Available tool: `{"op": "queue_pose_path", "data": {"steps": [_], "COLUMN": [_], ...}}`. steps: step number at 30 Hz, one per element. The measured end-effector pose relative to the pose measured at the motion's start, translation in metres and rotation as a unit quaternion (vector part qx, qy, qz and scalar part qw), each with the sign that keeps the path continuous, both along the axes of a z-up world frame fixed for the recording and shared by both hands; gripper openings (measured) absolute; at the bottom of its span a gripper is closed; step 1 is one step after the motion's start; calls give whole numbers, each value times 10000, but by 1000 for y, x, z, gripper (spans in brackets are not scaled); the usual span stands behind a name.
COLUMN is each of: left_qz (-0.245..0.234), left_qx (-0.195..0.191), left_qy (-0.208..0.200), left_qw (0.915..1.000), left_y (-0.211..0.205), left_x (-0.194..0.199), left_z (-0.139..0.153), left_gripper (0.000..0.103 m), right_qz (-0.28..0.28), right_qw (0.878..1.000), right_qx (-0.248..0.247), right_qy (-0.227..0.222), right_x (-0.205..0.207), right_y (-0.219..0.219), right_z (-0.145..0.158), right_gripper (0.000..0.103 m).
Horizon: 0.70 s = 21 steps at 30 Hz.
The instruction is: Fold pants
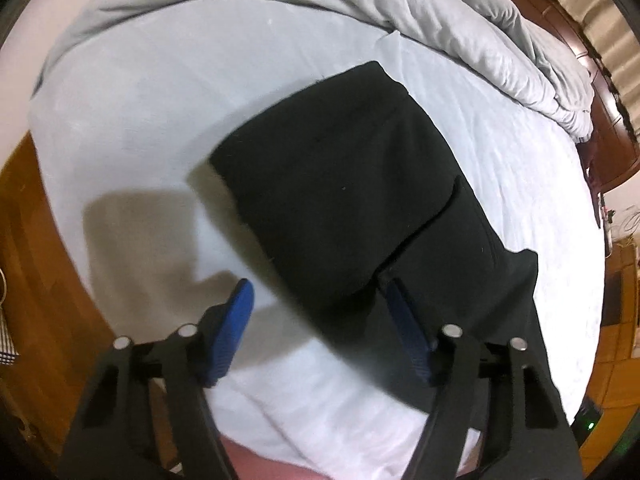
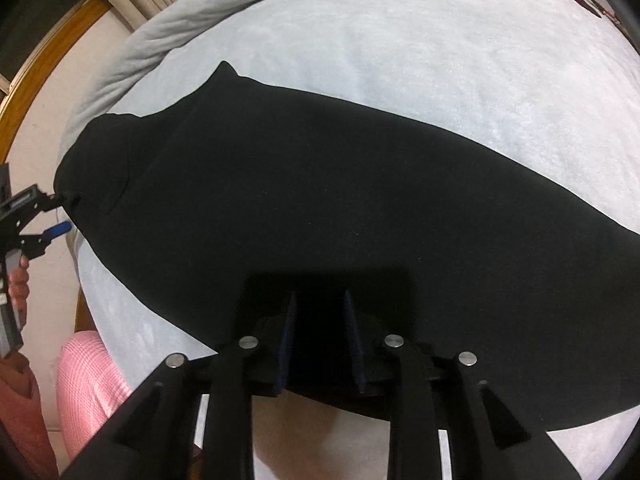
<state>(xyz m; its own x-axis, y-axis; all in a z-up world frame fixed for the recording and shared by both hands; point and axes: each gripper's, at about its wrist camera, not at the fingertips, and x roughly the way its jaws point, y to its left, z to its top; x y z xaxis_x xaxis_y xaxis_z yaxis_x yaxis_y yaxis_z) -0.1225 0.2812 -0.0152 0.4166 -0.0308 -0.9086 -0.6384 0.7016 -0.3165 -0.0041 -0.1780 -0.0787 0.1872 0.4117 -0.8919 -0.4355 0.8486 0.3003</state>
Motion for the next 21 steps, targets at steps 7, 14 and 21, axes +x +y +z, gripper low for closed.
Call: {"op": "queue_pose_path", "data": {"steps": [7,14,21], "left_qz": [331,322,-44], "left_qx": [-51,268,1222], "left_qy": [-216,-58,-341], "left_qw": [9992,9991,9919], "left_y": [3,-3,-72], "left_x": [0,-8,-4], "left_z": [-1,-6,49], "left_gripper": [11,8,46], "right_qz": [28,34,-176], "right_qw": [10000,9999,9997], "right_qx": [24,94,138], "right_qy": [-12,46,23], "right_x": [-5,-3,-10], "right_y": [-3,-7,-42], "right_z": [0,-2,12], "right_gripper": [30,31,41]}}
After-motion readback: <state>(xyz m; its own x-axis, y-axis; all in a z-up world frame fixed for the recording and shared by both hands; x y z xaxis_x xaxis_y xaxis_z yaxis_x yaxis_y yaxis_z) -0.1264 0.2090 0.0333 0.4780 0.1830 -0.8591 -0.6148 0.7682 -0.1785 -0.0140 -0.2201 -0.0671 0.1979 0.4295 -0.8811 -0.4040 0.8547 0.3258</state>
